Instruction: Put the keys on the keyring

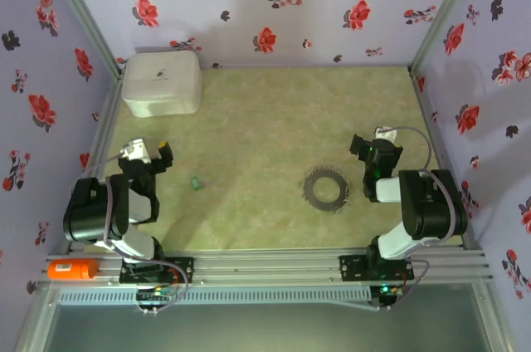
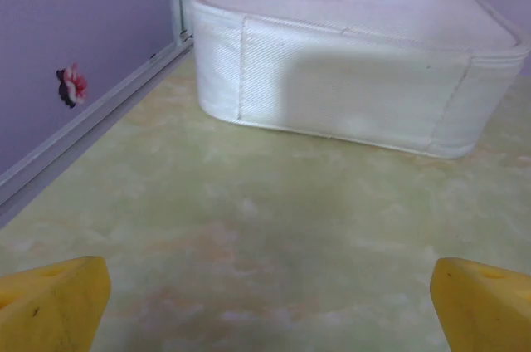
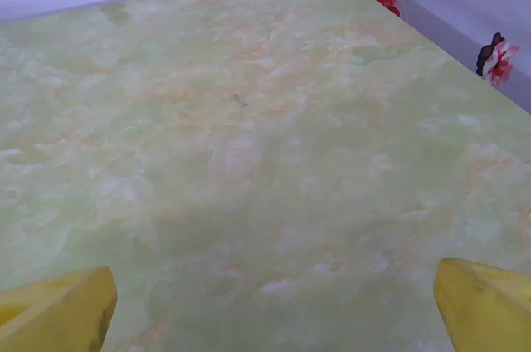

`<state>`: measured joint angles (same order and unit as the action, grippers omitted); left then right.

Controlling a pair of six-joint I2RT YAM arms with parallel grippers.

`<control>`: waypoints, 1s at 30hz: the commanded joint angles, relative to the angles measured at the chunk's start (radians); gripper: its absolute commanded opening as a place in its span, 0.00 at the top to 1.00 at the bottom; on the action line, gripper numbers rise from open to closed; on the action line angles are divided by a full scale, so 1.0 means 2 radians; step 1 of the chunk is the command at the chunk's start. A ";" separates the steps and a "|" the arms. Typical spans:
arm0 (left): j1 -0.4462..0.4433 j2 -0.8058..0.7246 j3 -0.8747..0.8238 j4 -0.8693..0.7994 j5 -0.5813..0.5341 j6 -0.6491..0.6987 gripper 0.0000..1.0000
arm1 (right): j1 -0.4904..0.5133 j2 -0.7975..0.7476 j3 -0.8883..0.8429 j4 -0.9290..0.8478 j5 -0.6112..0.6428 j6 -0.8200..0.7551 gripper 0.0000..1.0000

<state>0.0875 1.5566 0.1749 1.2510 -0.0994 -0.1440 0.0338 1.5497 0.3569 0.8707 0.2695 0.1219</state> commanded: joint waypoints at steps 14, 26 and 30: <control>-0.004 0.006 -0.007 0.033 0.008 0.010 0.00 | 0.003 0.004 0.011 0.016 0.013 -0.009 0.01; -0.005 -0.005 0.022 -0.027 0.059 0.032 0.00 | -0.003 0.002 0.011 0.018 -0.002 -0.005 0.01; -0.003 -0.020 -0.015 0.031 0.042 0.024 0.00 | -0.004 -0.076 0.016 -0.058 0.000 -0.006 0.01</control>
<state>0.0830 1.5509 0.1852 1.2430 -0.0212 -0.1173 0.0326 1.5036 0.3595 0.8307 0.2623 0.1223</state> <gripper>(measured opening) 0.998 0.992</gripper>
